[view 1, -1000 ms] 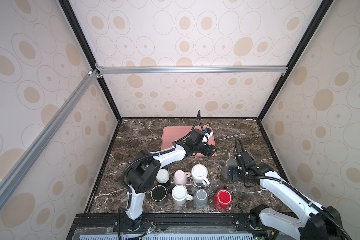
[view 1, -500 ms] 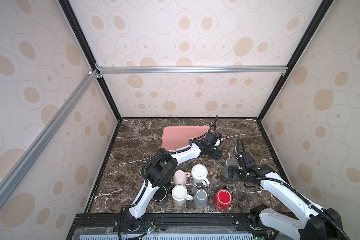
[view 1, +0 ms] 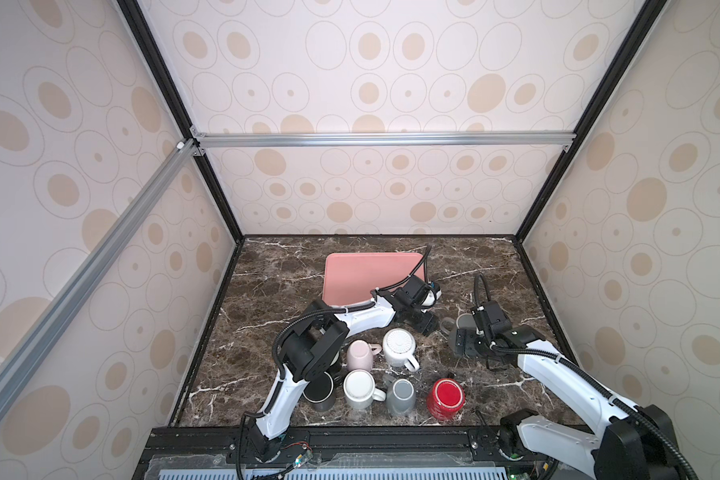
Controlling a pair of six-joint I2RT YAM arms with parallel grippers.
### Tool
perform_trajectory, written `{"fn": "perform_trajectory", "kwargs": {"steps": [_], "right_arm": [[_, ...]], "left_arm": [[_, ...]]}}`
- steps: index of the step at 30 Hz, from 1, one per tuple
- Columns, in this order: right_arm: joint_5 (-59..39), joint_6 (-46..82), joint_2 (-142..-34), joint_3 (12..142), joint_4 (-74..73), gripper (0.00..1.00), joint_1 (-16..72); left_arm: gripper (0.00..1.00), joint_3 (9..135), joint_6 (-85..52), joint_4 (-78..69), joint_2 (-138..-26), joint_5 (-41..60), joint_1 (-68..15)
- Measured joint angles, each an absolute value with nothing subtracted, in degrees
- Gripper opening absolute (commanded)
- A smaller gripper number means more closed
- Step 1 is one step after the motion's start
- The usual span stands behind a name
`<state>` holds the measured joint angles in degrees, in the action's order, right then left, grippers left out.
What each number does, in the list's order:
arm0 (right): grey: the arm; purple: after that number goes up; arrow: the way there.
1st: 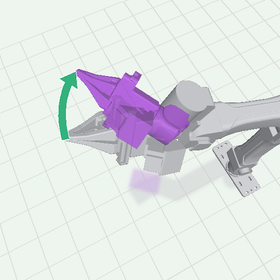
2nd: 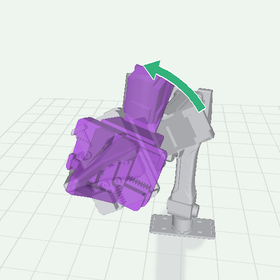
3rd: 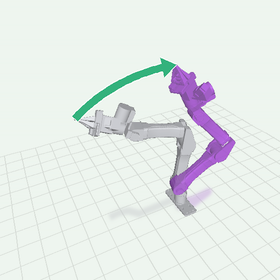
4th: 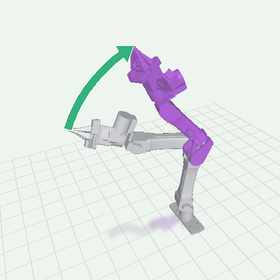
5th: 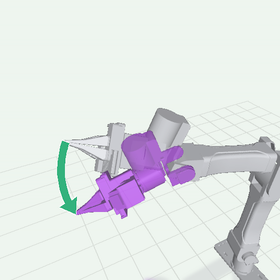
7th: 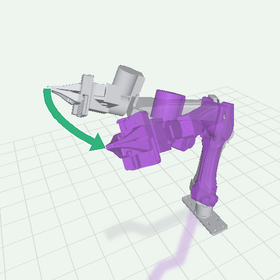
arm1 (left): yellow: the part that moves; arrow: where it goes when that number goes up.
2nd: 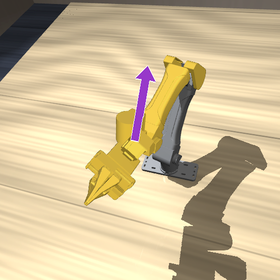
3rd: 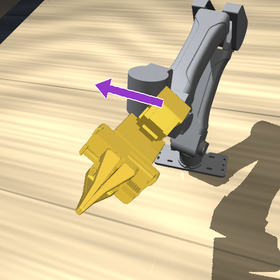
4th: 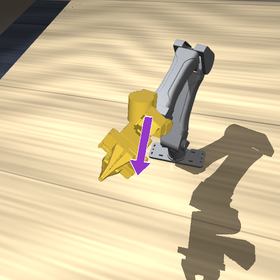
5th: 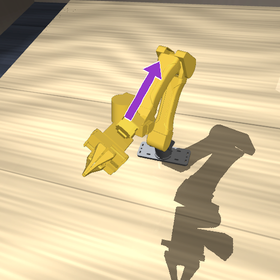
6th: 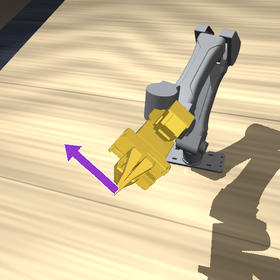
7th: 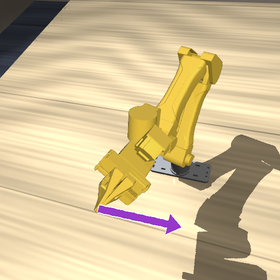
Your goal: Turn the mug right side up
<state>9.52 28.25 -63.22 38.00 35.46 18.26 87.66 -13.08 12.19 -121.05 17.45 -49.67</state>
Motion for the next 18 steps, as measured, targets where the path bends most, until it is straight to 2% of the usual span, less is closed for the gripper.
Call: {"fn": "perform_trajectory", "kwargs": {"steps": [5,12,18], "right_arm": [[7.92,28.01,-61.78,38.15,35.59,0.99,17.96],[6.11,28.25,-52.56,39.44,35.03,0.99,17.74],[5.65,28.34,-57.19,42.85,32.73,0.99,15.07]], "left_arm": [[0.76,81.91,-14.41,8.82,-115.20,17.61,-49.67],[0.83,73.10,-17.39,3.62,-105.49,15.92,-49.56],[0.84,69.76,-18.57,1.23,-100.66,14.13,-49.43]]}}
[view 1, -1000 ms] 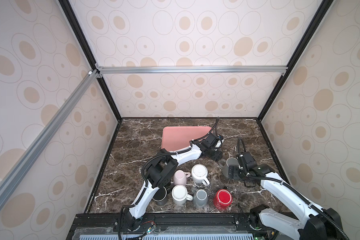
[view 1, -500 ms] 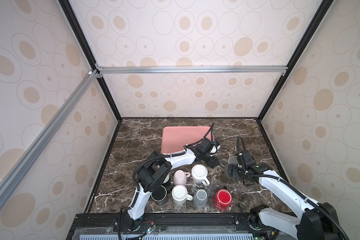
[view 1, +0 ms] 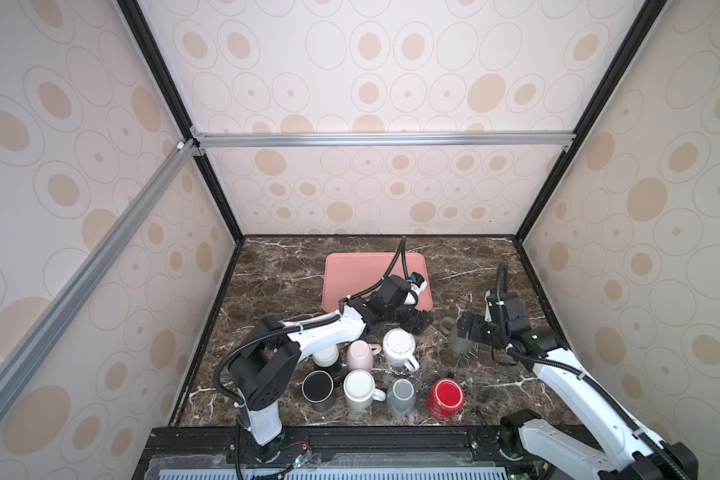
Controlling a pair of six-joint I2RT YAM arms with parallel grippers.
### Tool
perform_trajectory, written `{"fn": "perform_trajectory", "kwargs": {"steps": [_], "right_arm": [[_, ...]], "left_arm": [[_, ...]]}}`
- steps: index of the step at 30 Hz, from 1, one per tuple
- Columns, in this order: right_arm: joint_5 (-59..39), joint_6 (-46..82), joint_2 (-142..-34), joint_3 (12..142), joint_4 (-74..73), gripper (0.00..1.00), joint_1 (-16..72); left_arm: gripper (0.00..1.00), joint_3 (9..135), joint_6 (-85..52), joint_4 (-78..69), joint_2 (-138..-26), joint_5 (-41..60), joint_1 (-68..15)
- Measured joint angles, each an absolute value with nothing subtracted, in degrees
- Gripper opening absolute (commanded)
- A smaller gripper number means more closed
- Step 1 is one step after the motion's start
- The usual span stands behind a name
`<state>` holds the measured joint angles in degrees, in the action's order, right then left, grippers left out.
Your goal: Turn the mug right side up
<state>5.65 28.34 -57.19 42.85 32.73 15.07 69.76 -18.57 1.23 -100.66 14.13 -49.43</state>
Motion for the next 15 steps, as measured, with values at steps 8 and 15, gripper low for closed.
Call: {"fn": "perform_trajectory", "kwargs": {"steps": [8,15], "right_arm": [[3.44,27.35,-63.31,45.17,30.44,0.99,14.37],[1.56,25.71,-66.43,45.98,30.48,0.91,14.28]], "left_arm": [[0.84,66.65,-18.87,0.56,-98.39,12.88,-49.41],[0.84,66.08,-18.87,0.69,-97.56,12.27,-49.39]]}}
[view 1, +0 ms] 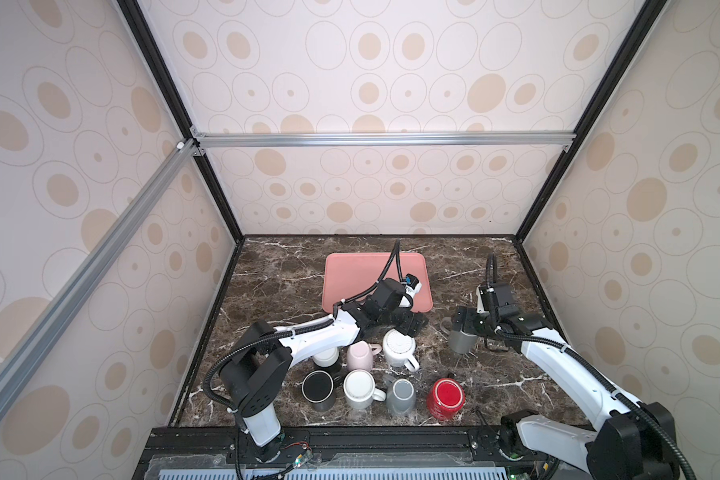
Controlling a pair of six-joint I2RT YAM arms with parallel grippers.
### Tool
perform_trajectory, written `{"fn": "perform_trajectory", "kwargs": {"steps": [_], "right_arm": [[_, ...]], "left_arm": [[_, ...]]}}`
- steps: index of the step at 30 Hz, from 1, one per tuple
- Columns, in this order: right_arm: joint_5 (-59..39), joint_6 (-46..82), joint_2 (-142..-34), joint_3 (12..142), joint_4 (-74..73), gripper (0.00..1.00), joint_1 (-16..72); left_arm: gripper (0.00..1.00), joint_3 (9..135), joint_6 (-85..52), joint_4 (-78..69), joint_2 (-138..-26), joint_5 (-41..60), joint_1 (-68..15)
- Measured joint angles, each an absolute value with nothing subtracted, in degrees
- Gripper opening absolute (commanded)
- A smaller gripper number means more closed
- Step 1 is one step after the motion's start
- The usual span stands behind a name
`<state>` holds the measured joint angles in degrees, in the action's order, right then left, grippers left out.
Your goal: Turn the mug right side up
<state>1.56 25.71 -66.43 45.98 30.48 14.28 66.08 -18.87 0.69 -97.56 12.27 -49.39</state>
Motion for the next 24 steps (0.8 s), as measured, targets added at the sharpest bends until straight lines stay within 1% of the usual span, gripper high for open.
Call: {"fn": "perform_trajectory", "kwargs": {"steps": [7,15,21,22,24], "right_arm": [[0.38,23.51,-68.62,46.00,30.17,0.80,14.17],[-4.21,16.78,-74.04,49.78,28.23,0.76,14.17],[-8.54,12.49,-77.28,51.92,26.55,0.79,14.17],[-8.88,12.25,-77.28,51.92,26.52,0.81,14.17],[-9.43,11.92,-77.30,51.92,26.52,0.89,14.17]], "left_arm": [[0.84,66.00,-18.85,0.93,-96.09,12.21,-49.39],[0.84,65.54,-18.50,2.33,-93.82,11.35,-49.36],[0.84,64.47,-18.17,3.38,-91.96,10.76,-49.17],[0.84,64.47,-18.02,3.62,-91.96,10.72,-49.17],[0.84,64.42,-17.52,4.05,-91.96,10.57,-49.17]]}}
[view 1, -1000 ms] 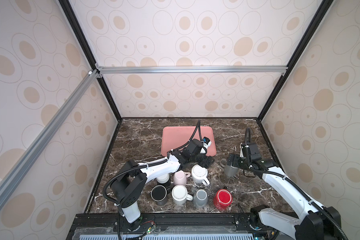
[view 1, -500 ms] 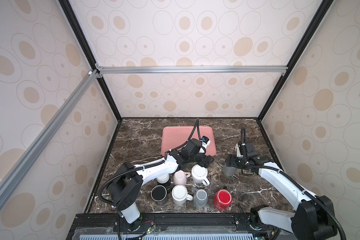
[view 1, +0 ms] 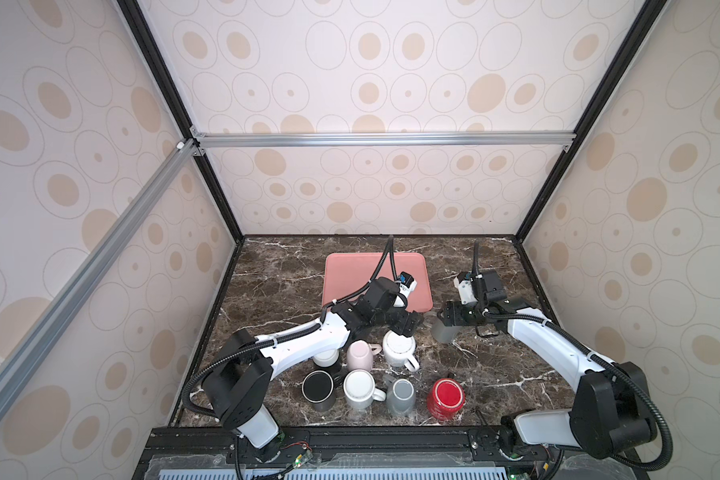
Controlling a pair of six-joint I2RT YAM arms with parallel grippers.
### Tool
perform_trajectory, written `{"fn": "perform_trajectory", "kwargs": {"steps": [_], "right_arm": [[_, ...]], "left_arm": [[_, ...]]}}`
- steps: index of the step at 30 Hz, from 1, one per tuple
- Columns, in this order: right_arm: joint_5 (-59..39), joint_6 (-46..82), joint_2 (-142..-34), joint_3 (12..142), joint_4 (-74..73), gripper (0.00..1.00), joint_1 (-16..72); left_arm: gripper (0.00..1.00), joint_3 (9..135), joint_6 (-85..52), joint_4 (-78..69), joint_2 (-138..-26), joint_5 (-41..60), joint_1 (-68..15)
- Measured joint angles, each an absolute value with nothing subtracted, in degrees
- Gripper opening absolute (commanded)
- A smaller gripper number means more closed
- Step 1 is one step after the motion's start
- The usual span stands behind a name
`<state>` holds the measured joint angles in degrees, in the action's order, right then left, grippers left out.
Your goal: Turn the mug right side up
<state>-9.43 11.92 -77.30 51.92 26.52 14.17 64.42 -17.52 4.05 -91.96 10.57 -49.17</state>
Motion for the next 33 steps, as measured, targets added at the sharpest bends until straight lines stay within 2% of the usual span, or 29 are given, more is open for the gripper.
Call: {"fn": "perform_trajectory", "kwargs": {"steps": [4,10,12,14,20,24,33], "right_arm": [[-10.61,12.08,-77.17,51.92,26.57,0.98,14.22],[-9.37,13.78,-71.57,51.29,26.24,0.98,14.28],[-9.02,14.83,-68.14,50.65,25.63,0.98,14.28],[-8.99,15.86,-65.12,50.39,25.02,0.98,14.28],[-9.21,17.74,-61.98,50.26,24.40,0.98,14.24],[-9.19,18.65,-60.75,49.41,24.82,0.98,14.09],[-8.80,20.34,-56.66,49.04,26.26,0.98,12.45]], "left_arm": [[0.86,63.70,-15.20,3.31,-91.92,10.15,-49.15],[0.88,60.05,-9.08,-1.50,-91.50,10.85,-49.10],[0.86,60.27,-6.66,-2.61,-91.68,12.29,-48.77],[0.80,61.10,-4.47,-3.88,-92.27,15.49,-48.07],[0.76,67.24,1.72,-5.56,-99.37,24.62,-45.36],[0.70,69.14,5.58,-4.71,-103.66,25.58,-44.99],[0.66,70.83,9.10,-4.32,-108.12,26.50,-44.99]]}}
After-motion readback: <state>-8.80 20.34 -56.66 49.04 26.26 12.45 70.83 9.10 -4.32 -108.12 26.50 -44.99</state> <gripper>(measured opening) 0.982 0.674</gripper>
